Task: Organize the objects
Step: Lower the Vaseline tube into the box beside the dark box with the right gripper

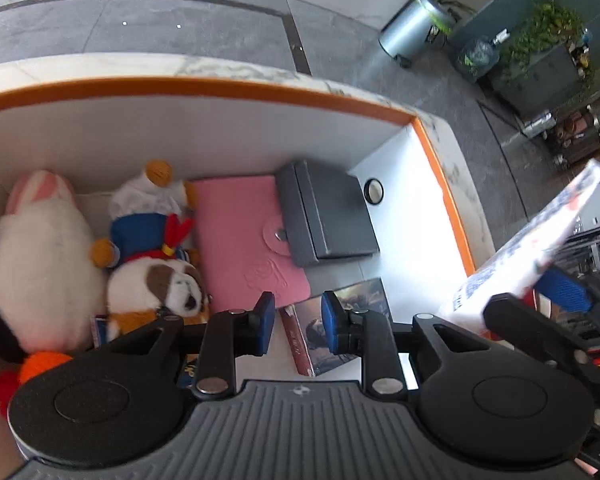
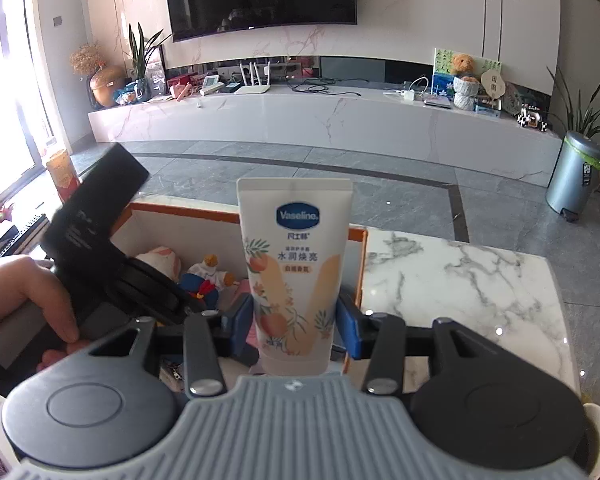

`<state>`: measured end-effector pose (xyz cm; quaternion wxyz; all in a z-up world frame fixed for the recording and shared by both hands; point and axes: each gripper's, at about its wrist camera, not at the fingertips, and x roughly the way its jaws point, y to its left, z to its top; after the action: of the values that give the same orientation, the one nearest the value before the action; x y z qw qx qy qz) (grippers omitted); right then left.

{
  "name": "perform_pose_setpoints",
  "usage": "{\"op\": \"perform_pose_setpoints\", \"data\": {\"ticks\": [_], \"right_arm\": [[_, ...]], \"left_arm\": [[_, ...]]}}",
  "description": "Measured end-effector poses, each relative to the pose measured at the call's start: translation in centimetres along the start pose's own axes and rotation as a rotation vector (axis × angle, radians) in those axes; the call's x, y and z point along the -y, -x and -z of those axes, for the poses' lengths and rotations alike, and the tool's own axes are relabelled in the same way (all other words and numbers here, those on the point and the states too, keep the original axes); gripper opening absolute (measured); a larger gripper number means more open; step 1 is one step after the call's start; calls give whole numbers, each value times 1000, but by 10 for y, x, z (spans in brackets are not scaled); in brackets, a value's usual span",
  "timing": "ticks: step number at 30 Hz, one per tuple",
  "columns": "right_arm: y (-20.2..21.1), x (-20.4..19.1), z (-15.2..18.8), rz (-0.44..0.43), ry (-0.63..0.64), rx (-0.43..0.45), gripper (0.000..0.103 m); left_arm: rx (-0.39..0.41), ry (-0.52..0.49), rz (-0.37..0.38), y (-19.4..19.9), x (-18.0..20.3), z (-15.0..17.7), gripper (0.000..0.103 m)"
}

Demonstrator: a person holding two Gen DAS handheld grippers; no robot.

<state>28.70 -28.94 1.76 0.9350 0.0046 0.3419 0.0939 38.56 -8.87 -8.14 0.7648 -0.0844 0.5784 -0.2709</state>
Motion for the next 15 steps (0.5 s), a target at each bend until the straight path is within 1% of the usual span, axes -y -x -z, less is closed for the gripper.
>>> {"op": "perform_pose_setpoints", "data": {"ticks": [3,6,9,10,11,13,14,15], "right_arm": [[-17,-5,-7,-11,-23,-50,48],[-37,-12,-10,-5,-44,-107,48],[-56,-22,-11,23,0,-152,48],[-68,-28,-11,51,34,-182,48],[-68,-28,-11,51,34,-182,48],[-86,-28,-12,85,49,-243,48],[-86,-28,-12,85,49,-243,48],[-90,-26,-12,92,44,-262,48]], "left_arm": [[58,11,-19,20,-7,-1,29],[88,17,-27,31,-9,-4,29],[97,26,-21,35,-12,-2,29],[96,27,-19,35,-13,0,29],[95,28,-13,34,-13,1,29],[90,31,-1,34,-16,5,29],[88,30,2,34,-17,6,29],[85,28,3,34,-17,7,29]]}}
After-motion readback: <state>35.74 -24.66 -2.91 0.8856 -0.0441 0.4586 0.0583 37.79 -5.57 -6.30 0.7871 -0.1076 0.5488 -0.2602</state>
